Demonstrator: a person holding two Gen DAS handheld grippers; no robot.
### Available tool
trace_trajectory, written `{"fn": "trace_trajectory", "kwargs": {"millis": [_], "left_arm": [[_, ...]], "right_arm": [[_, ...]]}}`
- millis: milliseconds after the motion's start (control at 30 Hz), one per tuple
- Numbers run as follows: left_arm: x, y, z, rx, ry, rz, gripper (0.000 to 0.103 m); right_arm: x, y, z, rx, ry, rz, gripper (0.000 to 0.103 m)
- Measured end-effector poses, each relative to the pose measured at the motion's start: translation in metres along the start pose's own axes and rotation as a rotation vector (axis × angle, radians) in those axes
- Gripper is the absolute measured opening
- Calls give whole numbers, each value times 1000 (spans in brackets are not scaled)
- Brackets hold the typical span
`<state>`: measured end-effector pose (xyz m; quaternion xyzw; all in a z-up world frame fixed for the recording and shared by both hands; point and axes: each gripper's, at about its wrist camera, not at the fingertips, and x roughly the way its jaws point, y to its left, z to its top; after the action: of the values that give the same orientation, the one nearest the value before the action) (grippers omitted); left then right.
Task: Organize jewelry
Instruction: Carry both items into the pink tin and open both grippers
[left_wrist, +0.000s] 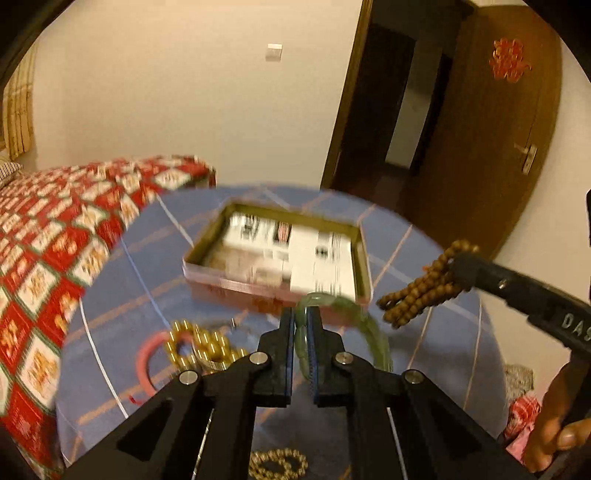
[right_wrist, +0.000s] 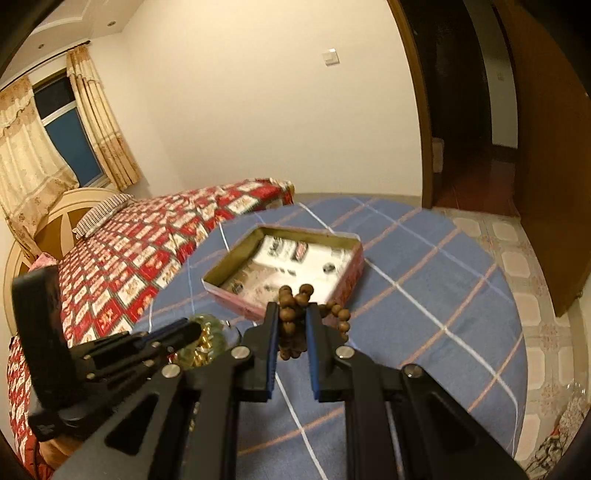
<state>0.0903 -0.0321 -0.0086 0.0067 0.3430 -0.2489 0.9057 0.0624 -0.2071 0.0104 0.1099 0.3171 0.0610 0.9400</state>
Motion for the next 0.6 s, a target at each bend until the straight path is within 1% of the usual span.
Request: {"fn": "trace_trajectory", "kwargs": {"millis": [67,167,267,500,600], "left_arm": [[2,5,18,-7,-28,0,6],[12,14,39,-16,-59,28,6],[29,21,53,-24,-64,41,6],[75,32,64,-40,-14,57,6],[92,33,66,-25,4,68,6]], "right_arm": [[1,3,11,-8,-22,7,17],[8,8,29,-19,-65,6,17],[27,10,43,-13,-72,2,17],[81,10,51,-10,0,-31,17],[98,7,50,-15,39,-49,17]]}}
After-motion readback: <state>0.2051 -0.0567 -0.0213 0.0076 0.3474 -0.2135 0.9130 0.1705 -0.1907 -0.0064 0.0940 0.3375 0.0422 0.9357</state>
